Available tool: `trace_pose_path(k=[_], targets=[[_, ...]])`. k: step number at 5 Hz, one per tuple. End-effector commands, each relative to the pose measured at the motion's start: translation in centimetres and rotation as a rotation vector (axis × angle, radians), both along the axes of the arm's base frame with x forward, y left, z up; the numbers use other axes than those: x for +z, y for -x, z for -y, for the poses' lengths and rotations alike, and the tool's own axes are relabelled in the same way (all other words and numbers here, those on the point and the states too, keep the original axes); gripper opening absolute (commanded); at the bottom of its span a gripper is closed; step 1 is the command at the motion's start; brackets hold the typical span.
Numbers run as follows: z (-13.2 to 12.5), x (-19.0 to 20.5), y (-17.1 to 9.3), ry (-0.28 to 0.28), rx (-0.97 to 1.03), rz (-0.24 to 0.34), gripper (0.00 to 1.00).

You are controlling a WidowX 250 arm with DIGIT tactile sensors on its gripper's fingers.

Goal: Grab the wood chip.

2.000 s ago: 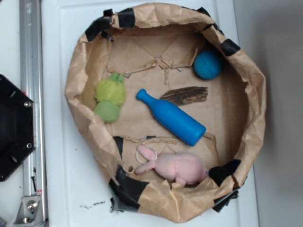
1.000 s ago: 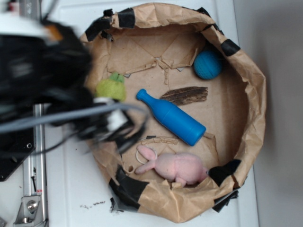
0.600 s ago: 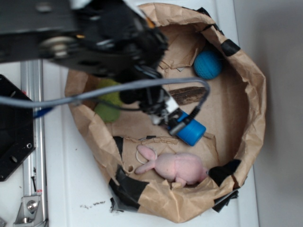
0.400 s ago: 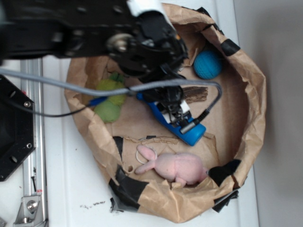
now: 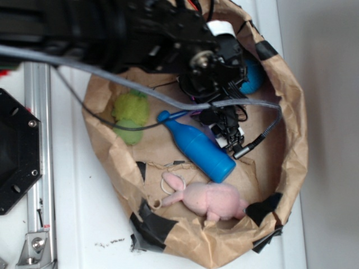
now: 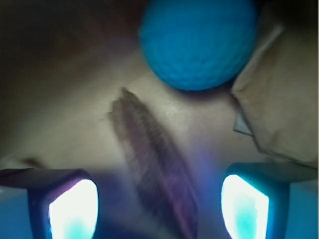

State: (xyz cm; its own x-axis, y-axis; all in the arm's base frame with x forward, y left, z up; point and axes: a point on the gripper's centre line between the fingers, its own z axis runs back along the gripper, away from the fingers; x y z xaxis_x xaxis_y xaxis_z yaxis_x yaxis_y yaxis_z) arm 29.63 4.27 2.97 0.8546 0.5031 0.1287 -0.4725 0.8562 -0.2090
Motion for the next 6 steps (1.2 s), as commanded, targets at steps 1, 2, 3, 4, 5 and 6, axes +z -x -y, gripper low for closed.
trace_pose_path(k=[1, 2, 3, 4, 5, 6], targets=[[0.8, -1.0, -1.7, -0.058, -0.014, -0.085, 0.77], [0.2, -1.4, -1.5, -0.061, -0.016, -0.118, 0.00], [0.1, -0.4, -1.4, -0.101, -0.082, -0.175, 0.00], [0.3, 1.6, -1.1, -0.049, -0.098, -0.106, 0.00], [-0.1, 6.5, -0.7, -0.146, -0.134, -0.043, 0.00], [0.8, 11.5, 0.4, -0.175, -0.162, 0.056, 0.00]])
